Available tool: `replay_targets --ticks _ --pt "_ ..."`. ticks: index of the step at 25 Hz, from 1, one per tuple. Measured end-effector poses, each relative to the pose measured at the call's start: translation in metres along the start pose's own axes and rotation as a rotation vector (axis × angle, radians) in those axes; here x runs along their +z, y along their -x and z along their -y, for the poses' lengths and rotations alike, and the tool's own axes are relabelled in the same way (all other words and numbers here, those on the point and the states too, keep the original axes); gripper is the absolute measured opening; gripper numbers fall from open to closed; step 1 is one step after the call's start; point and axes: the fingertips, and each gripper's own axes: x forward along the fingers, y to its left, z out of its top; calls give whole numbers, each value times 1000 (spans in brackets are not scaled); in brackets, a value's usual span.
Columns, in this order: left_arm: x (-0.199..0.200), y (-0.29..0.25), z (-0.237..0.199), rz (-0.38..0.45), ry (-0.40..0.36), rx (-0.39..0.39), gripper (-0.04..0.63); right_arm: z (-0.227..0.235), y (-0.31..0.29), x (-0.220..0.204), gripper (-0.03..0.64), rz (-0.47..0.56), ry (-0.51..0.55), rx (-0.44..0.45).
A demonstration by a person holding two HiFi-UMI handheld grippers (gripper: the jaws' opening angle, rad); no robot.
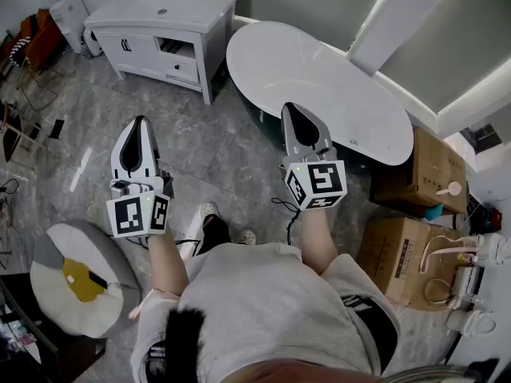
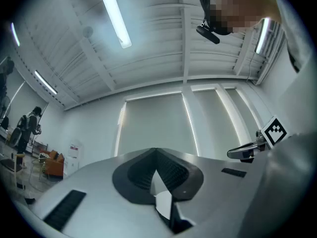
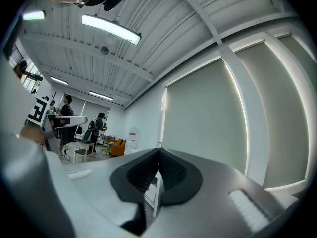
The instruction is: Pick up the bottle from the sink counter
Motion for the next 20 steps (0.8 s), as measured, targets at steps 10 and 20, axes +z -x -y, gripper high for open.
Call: replay_targets --ticks 10,20 --pt "-1 -10 -15 1 3 4 6 -5 -17 0 11 1 -2 -1" --pt "-4 -31 -42 1 1 -5 6 -8 -49 0 11 25 -44 -19"
